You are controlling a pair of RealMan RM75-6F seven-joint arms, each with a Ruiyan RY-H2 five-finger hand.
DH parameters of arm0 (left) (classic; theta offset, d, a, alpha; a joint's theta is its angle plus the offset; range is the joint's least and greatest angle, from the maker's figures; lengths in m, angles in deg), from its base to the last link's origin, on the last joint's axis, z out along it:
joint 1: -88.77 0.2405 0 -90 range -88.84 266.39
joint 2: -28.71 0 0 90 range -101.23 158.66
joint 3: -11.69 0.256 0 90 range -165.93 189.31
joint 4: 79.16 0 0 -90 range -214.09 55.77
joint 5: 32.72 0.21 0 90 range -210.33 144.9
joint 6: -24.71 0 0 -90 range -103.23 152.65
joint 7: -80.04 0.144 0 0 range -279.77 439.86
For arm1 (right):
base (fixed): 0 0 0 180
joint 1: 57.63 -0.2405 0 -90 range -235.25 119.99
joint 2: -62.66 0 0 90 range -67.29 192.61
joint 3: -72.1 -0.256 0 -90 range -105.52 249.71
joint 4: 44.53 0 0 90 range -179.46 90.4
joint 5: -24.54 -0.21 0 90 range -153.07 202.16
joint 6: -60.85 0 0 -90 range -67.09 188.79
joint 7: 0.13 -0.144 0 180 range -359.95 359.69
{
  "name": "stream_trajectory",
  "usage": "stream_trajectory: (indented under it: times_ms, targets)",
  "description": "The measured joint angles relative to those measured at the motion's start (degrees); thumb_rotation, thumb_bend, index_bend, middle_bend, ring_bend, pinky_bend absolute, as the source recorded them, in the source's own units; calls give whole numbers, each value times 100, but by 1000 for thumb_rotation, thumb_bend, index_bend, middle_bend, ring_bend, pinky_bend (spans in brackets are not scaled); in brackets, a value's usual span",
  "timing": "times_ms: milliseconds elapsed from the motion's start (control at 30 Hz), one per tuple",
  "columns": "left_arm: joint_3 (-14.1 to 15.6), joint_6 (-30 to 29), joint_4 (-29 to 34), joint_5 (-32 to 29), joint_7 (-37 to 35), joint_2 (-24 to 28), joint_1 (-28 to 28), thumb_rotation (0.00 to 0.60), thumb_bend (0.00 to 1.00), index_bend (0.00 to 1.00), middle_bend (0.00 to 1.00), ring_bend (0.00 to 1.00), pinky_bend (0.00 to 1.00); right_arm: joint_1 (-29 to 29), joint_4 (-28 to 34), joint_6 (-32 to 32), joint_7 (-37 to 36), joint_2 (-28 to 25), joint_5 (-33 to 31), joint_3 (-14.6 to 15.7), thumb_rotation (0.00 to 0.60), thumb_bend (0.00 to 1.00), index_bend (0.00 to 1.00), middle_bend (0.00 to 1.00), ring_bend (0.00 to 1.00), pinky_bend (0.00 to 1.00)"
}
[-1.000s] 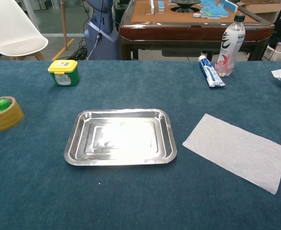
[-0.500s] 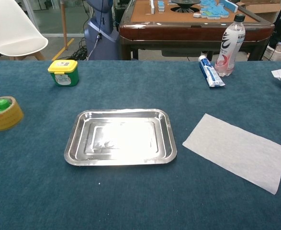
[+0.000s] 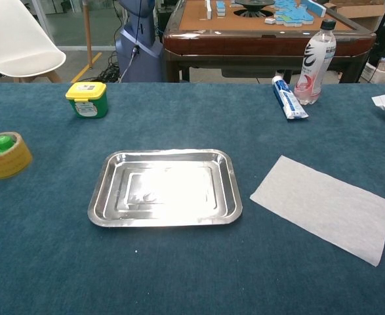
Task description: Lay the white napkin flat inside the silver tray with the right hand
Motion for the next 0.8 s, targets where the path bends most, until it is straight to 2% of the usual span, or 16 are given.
stream_trajectory:
  times_ms: [800]
  targets:
    - [-19,-73,38,8,-52,60,48,600,225,407,336,229,480,-312,-491,-635,385,599,-150,187,600,0,432,1000,1000,1000]
